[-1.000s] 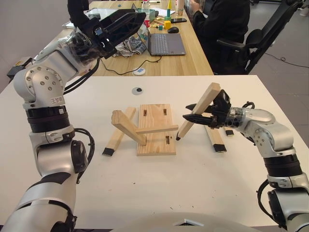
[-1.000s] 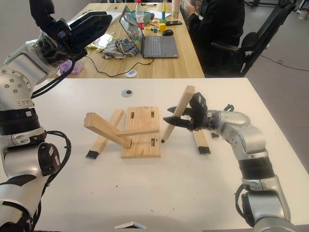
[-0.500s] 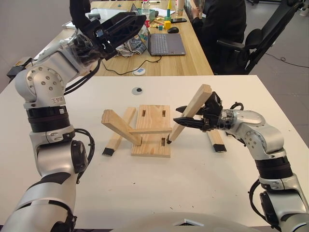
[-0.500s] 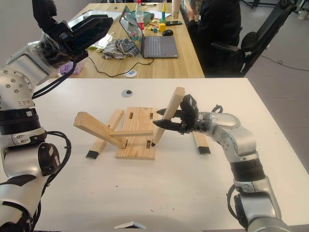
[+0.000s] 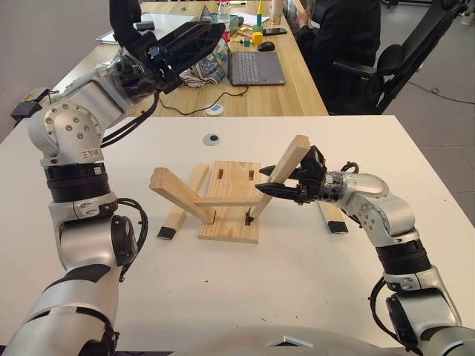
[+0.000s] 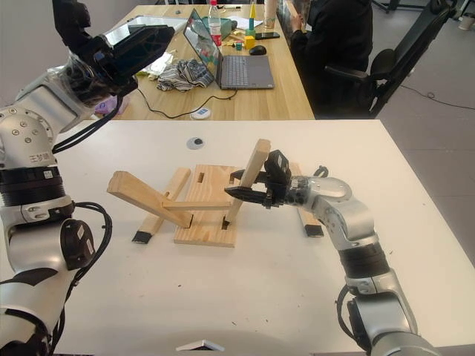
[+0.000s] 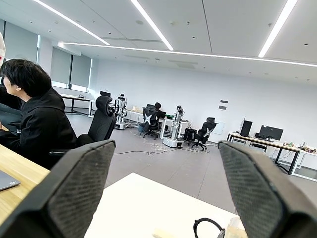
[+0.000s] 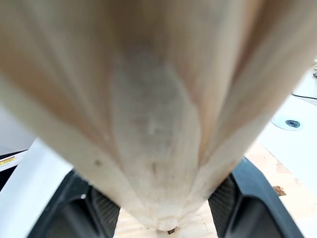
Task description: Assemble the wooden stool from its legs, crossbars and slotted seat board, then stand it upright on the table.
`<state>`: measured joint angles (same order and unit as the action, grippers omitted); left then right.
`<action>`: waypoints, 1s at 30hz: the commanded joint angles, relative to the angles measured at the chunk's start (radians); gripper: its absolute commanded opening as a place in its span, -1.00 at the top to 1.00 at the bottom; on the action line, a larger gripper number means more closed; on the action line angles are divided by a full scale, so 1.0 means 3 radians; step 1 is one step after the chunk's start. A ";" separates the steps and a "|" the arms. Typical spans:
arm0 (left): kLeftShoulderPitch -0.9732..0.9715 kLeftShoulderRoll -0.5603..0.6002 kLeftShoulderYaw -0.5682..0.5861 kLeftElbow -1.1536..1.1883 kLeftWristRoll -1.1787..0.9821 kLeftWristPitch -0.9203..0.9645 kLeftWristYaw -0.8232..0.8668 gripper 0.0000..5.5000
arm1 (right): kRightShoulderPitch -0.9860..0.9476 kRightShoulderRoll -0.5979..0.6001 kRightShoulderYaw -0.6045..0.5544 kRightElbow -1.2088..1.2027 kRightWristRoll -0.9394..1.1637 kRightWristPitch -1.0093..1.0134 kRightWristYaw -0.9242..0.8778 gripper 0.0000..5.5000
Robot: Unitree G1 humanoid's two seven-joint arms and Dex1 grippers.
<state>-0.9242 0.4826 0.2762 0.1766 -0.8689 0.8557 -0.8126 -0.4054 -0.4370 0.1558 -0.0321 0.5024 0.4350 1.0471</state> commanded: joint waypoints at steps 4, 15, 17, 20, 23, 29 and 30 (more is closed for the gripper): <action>-0.0011 0.0001 -0.0002 0.0006 -0.0019 0.0048 0.0046 -0.39 | 0.0190 0.0056 0.0191 0.0194 -0.0095 -0.0045 0.0081 0.25; -0.0017 0.0005 -0.0010 0.0018 -0.0012 0.0035 0.0042 -0.39 | 0.0279 -0.0260 0.0360 0.0278 -0.0233 -0.0135 0.0362 0.25; -0.0011 0.0008 -0.0002 0.0007 -0.0016 0.0036 0.0054 -0.39 | 0.0290 -0.0288 0.0411 0.0302 -0.0298 -0.0198 0.0375 0.26; -0.0016 0.0009 0.0002 -0.0006 -0.0020 0.0038 0.0061 -0.39 | 0.0249 -0.0327 0.0511 0.0284 -0.0567 -0.0481 0.0247 0.26; 0.0008 0.0007 0.0009 -0.0042 -0.0033 0.0049 0.0074 -0.39 | 0.0177 -0.0356 0.0581 0.0106 -0.0704 -0.0616 0.0175 0.26; 0.0159 0.0158 -0.0221 -0.0346 -0.0004 0.0251 -0.0066 -0.39 | 0.0191 -0.0437 0.0691 0.0001 -0.0796 -0.0657 0.0211 0.26; 0.0183 0.0185 -0.0259 -0.0388 0.0005 0.0282 -0.0084 -0.39 | 0.0185 -0.0457 0.0719 -0.0002 -0.0832 -0.0663 0.0214 0.26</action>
<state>-0.8868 0.5101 0.2240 0.0897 -0.8775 0.9156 -0.8239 -0.3812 -0.5113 0.3104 -0.0603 0.3845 0.1961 1.1033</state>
